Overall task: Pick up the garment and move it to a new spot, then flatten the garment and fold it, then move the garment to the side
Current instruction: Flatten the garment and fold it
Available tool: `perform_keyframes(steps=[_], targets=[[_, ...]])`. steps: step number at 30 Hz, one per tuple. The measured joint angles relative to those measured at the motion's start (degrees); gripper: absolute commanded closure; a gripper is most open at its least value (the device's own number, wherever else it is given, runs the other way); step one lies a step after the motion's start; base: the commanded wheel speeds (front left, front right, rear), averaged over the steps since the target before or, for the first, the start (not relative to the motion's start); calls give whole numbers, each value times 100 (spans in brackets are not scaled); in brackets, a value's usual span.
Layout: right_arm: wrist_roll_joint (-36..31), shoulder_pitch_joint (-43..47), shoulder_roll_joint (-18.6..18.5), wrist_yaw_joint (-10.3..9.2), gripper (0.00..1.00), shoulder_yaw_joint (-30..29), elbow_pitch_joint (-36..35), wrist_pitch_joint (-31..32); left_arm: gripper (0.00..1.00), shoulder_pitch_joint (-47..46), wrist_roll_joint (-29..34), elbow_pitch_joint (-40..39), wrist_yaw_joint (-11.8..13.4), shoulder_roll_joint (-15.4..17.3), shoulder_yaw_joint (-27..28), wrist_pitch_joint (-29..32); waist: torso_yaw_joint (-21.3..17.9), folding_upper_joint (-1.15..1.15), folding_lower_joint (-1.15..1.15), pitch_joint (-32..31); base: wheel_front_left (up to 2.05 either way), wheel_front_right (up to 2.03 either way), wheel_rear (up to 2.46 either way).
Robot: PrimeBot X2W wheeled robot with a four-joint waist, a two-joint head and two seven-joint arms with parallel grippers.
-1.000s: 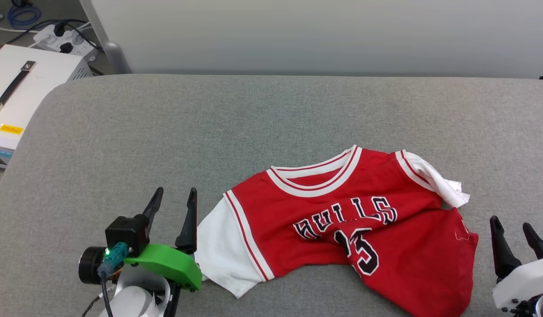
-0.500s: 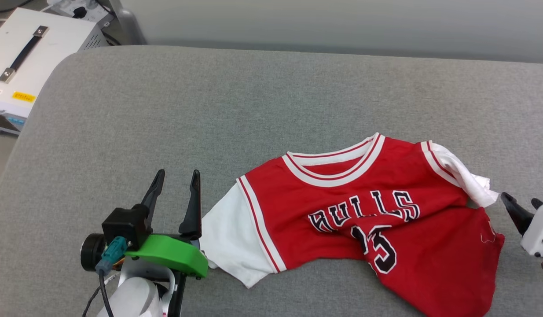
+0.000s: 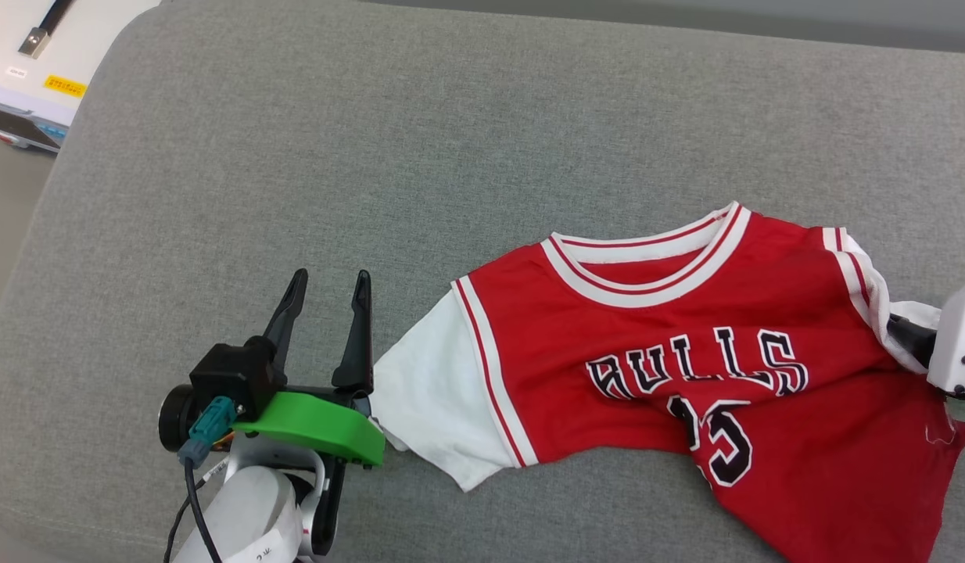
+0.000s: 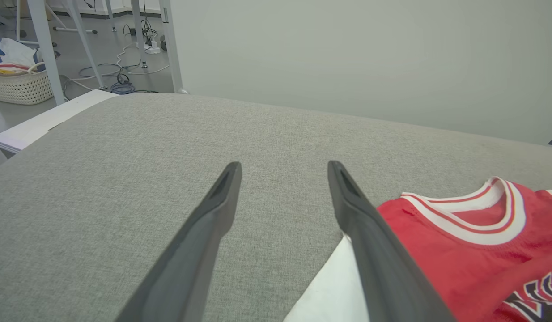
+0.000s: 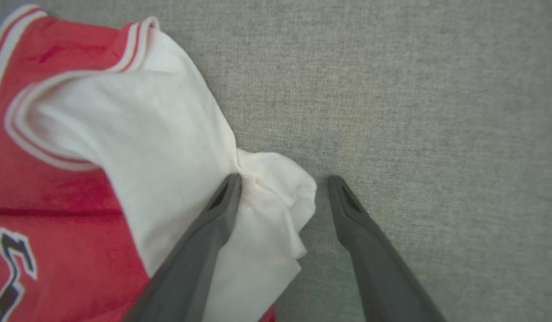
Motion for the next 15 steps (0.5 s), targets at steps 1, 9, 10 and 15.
perform_keyframes(steps=[1, 9, 10, 15], targets=[[21, -4, -24, 0, 0, 19, 47, 109, 0, 0, 14, 24, -21, -18, 22, 0, 20, 0, 0, 20, 0, 0, 0], [259, -47, 65, 1, 100, 53, 66, 283, 0, 3, -43, 420, -199, -30, 93, 83, 18, 0, 0, 35, 0, 0, 0], [263, -47, 71, 1, 100, 18, 45, 211, 0, 3, -91, 457, -238, -13, 105, 172, 6, 0, 0, 8, 0, 0, 0], [249, 70, 197, 5, 100, -277, -97, -103, 0, 2, -508, 555, -452, 252, 135, 1099, -41, 0, 0, -167, 0, 0, 0]])
